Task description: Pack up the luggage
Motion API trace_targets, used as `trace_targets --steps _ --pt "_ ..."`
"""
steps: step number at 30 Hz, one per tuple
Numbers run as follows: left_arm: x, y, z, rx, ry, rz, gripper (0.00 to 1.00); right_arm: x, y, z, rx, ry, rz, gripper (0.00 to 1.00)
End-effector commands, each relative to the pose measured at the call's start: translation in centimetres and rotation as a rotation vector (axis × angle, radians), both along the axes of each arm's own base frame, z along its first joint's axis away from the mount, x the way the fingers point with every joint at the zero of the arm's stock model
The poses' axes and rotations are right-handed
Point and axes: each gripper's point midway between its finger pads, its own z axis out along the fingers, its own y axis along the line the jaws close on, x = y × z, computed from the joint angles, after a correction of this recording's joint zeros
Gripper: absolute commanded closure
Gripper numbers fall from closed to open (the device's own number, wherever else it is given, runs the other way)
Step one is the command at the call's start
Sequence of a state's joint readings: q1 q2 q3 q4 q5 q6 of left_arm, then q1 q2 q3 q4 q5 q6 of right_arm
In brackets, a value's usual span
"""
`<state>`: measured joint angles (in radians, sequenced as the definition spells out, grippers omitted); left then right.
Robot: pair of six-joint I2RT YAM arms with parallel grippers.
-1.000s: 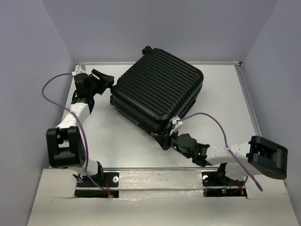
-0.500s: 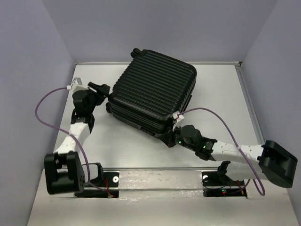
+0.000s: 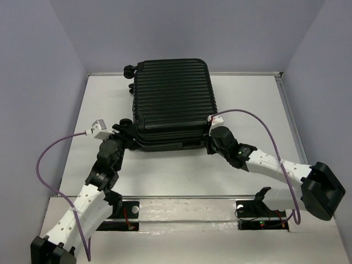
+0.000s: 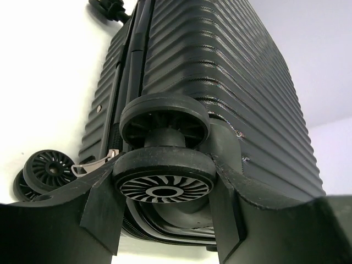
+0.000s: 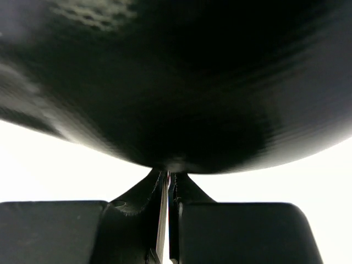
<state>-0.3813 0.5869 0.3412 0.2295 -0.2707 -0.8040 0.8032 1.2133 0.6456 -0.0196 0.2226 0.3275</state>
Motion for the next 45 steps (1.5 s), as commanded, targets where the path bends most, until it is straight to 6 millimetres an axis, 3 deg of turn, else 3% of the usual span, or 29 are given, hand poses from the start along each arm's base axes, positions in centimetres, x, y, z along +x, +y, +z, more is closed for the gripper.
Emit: trace_targets --steps 1,5,7,9,10,11,12,15,16,19,20,21,22,23,25,26,30,32,33,34,36,37,38,39,40,42,45 --pt "-4.8 -10.3 2.0 -0.102 0.004 -0.459 0.94 -4.5 14.0 8.6 0.329 -0.062 0.453 0.93" --pt "-5.1 -11.9 5.0 -0.108 -0.048 -0.508 0.94 -10.7 19.4 7.4 0.337 0.034 0.634 0.93" --pt "-5.1 -11.9 6.1 -0.103 -0.07 -0.511 0.94 -11.7 19.6 6.3 0.343 0.064 0.644 0.93" --pt "-5.3 -11.7 5.9 -0.095 -0.066 -0.508 0.94 -10.8 18.4 5.9 0.322 0.032 0.579 0.93" --pt "-5.3 -11.5 5.7 -0.089 -0.061 -0.499 0.94 -9.7 16.6 4.4 0.267 0.036 0.522 0.93" --pt "-5.3 -10.9 5.1 -0.077 -0.045 -0.473 0.94 -7.2 14.6 4.5 0.259 0.031 0.465 0.93" --pt "-5.4 -10.6 5.0 -0.075 -0.044 -0.464 0.94 -6.2 13.3 4.7 0.264 0.038 0.443 0.93" --pt "-6.0 -10.8 5.6 -0.116 -0.067 -0.49 0.94 -3.4 9.8 7.6 0.311 -0.038 0.375 0.93" --pt "-6.2 -11.3 5.9 -0.127 -0.075 -0.519 0.94 -3.0 9.9 9.0 0.312 -0.077 0.387 0.93" --pt "-6.5 -13.0 6.3 -0.135 -0.074 -0.58 0.94 -3.5 11.9 10.0 0.369 -0.066 0.468 0.93" --pt "-6.6 -13.6 7.6 -0.147 -0.101 -0.601 0.94 -4.5 13.1 8.7 0.401 -0.009 0.502 0.93" --pt "-7.0 -14.4 8.0 -0.153 -0.104 -0.639 0.94 -4.5 14.3 9.4 0.451 -0.046 0.519 0.93" --pt "-7.2 -15.3 7.9 -0.15 -0.094 -0.668 0.94 -5.9 15.5 9.0 0.46 -0.032 0.544 0.93" --pt "-7.3 -15.8 9.4 -0.159 -0.12 -0.684 0.94 -5.8 16.6 8.9 0.472 -0.043 0.529 0.93" --pt "-7.7 -16.5 10.3 -0.157 -0.132 -0.713 0.94 -7.3 18.5 9.5 0.488 -0.075 0.564 0.93" --pt "-7.8 -16.6 11.2 -0.165 -0.149 -0.719 0.94 -9.6 19.9 9.6 0.48 -0.095 0.625 0.93" --pt "-8.4 -16.4 12.3 -0.187 -0.169 -0.729 0.94 -11.9 22.0 8.3 0.495 -0.106 0.635 0.93" --pt "-8.6 -16.2 12.3 -0.215 -0.167 -0.728 0.94 -12.1 22.3 7.5 0.528 -0.087 0.601 0.93" --pt "-8.6 -16.3 12.2 -0.225 -0.163 -0.731 0.94 -12.5 22.8 7.9 0.566 -0.103 0.602 0.93" --pt "-8.8 -16.4 12.3 -0.24 -0.168 -0.737 0.94 -12.1 23.1 6.6 0.558 -0.099 0.587 0.93" --pt "-8.9 -16.6 12.3 -0.279 -0.159 -0.747 0.94 -11.2 23.7 7.0 0.608 -0.149 0.527 0.93" --pt "-9.1 -16.7 12.3 -0.291 -0.158 -0.759 0.94 -11.3 24.1 5.8 0.606 -0.144 0.517 0.93" --pt "-9.2 -16.9 12.3 -0.302 -0.156 -0.767 0.94 -10.0 23.9 5.9 0.624 -0.178 0.443 0.93" --pt "-9.3 -16.9 12.4 -0.327 -0.151 -0.77 0.94 -9.9 24.1 7.0 0.676 -0.22 0.425 0.93" --pt "-9.6 -16.9 12.5 -0.341 -0.151 -0.778 0.94 -9.1 24.1 6.2 0.671 -0.232 0.38 0.93" --pt "-9.8 -16.8 12.4 -0.375 -0.15 -0.78 0.94 -7.2 23.6 7.5 0.725 -0.304 0.273 0.93" --pt "-9.9 -16.6 11.7 -0.383 -0.141 -0.769 0.94 -5.3 24.2 7.2 0.727 -0.339 0.179 0.93"
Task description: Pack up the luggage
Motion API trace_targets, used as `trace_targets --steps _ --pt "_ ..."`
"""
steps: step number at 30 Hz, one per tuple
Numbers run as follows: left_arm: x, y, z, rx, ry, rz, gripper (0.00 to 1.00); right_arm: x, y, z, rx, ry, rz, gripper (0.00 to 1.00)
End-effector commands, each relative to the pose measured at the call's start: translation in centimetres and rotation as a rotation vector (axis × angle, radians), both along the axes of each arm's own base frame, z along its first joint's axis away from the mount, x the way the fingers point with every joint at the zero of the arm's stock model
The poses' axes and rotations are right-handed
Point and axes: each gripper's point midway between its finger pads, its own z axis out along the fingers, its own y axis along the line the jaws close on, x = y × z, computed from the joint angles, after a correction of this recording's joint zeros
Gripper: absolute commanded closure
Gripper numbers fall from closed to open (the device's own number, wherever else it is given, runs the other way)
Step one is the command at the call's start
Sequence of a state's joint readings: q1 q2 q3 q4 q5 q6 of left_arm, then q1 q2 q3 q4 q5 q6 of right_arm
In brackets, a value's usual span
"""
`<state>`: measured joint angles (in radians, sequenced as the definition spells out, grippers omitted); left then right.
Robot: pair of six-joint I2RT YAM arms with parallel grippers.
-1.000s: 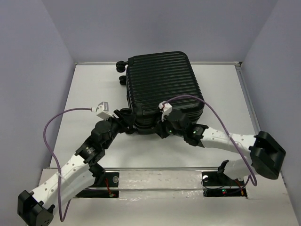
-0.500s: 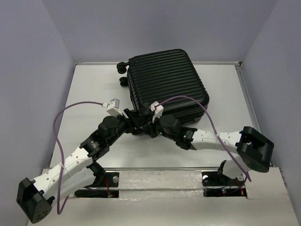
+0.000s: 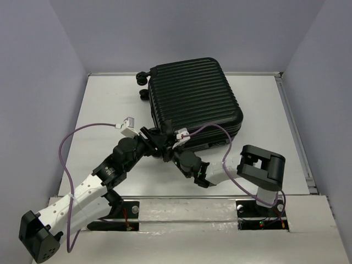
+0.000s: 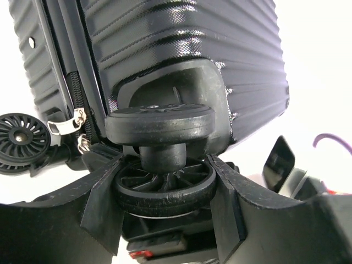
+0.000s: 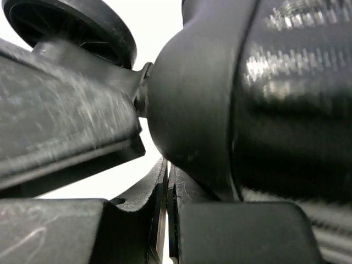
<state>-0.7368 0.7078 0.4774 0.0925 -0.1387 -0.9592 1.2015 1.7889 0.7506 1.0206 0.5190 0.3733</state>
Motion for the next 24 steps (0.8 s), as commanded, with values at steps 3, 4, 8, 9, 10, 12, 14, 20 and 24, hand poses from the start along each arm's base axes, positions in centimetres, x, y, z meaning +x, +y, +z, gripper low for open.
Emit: trace_targets --steps 3,4,8,9,10,12,14,20,24 --pt "-4.3 -4.0 10.8 -0.358 -0.234 -0.27 0.94 -4.0 6.2 2.1 0.241 0.036 0.163 0.86" --pt "-4.3 -3.8 11.0 -0.354 -0.242 -0.263 0.94 -4.5 6.4 1.3 0.214 0.049 0.172 0.78" --pt "-2.7 -1.9 10.7 -0.266 -0.264 -0.138 0.94 -5.8 5.4 -0.9 0.125 0.08 0.205 0.19" --pt "-2.4 -1.4 10.6 -0.224 -0.268 -0.114 0.94 -6.4 5.3 -0.9 0.104 0.075 0.222 0.13" --pt "-2.2 -0.9 10.7 -0.205 -0.273 -0.088 0.94 -6.6 4.7 -0.3 0.082 0.079 0.222 0.12" --pt "-1.5 0.5 11.3 -0.153 -0.298 -0.016 0.84 -6.9 3.4 -1.6 -0.009 0.101 0.219 0.01" --pt "-1.0 2.1 11.8 -0.121 -0.307 0.058 0.74 -7.4 2.4 -0.1 -0.026 0.098 0.234 0.0" --pt "-0.5 5.9 13.1 0.004 -0.353 0.204 0.32 -10.4 -0.4 -0.2 -0.135 0.164 0.332 0.08" --pt "-0.7 8.5 16.0 0.074 -0.405 0.288 0.01 -12.4 -2.3 0.4 -0.212 0.178 0.413 0.0"
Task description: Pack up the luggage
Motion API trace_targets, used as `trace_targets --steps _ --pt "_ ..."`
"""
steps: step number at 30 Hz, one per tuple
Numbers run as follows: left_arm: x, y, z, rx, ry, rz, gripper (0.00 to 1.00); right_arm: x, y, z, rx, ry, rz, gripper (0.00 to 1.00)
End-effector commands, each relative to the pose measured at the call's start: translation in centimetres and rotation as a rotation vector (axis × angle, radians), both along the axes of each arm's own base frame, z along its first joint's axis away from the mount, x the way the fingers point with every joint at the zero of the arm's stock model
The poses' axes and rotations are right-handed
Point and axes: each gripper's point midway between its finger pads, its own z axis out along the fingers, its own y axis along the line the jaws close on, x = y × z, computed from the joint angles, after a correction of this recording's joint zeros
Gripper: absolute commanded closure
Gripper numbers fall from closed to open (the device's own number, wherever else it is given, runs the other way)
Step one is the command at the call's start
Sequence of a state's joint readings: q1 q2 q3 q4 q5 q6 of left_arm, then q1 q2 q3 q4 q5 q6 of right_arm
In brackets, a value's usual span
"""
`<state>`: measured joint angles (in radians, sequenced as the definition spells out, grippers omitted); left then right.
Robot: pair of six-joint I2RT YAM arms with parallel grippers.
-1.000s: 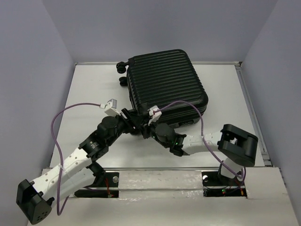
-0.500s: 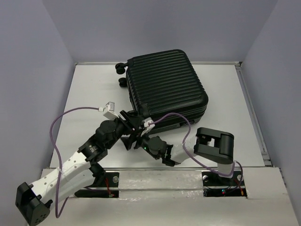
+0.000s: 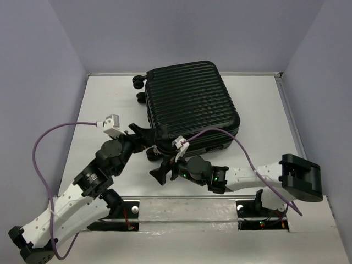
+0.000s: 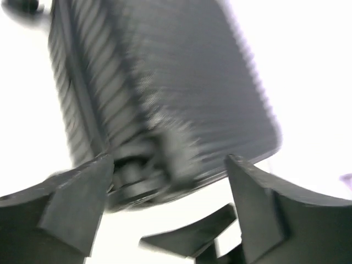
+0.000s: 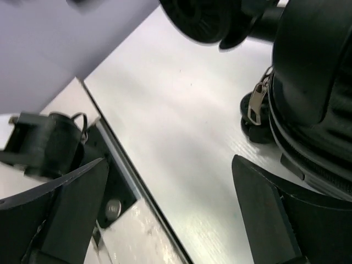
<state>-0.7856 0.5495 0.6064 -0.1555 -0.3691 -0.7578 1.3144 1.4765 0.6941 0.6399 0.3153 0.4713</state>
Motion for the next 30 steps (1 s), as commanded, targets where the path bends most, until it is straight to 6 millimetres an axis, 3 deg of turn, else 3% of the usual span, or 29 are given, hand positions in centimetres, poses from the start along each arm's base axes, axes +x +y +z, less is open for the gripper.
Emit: trace_targets --steps 1,6,8,10,11,18,21,24,30 --pt "-0.2 3.8 12.2 -0.093 -0.283 0.127 0.01 -3.0 -2.6 -1.7 -0.168 0.007 0.124 0.0" --pt "-0.6 5.8 14.2 -0.04 -0.305 0.18 0.01 -1.0 -6.7 4.4 -0.145 -0.138 0.0 0.0" --pt "-0.8 6.2 14.4 -0.021 -0.317 0.184 0.01 0.3 -9.5 8.3 -0.112 -0.192 -0.109 0.0" --pt "-0.9 6.3 14.5 0.012 -0.329 0.178 0.01 1.7 -12.3 10.5 -0.134 -0.257 -0.219 0.0" --pt "-0.8 6.1 14.6 0.027 -0.332 0.166 0.01 2.0 -14.2 13.2 -0.106 -0.308 -0.261 0.0" --pt "-0.5 5.6 16.0 0.102 -0.362 0.138 0.01 4.2 -25.9 21.3 -0.053 -0.418 -0.639 0.0" --pt "-0.5 5.5 16.4 0.099 -0.388 0.138 0.01 4.2 -29.9 23.0 -0.014 -0.409 -0.746 0.0" --pt "-0.5 5.3 16.7 0.105 -0.414 0.123 0.01 3.9 -32.1 23.2 0.053 -0.382 -0.784 0.0" --pt "-0.4 4.3 16.3 0.137 -0.423 0.079 0.01 3.7 -33.0 22.6 0.105 -0.366 -0.798 0.0"
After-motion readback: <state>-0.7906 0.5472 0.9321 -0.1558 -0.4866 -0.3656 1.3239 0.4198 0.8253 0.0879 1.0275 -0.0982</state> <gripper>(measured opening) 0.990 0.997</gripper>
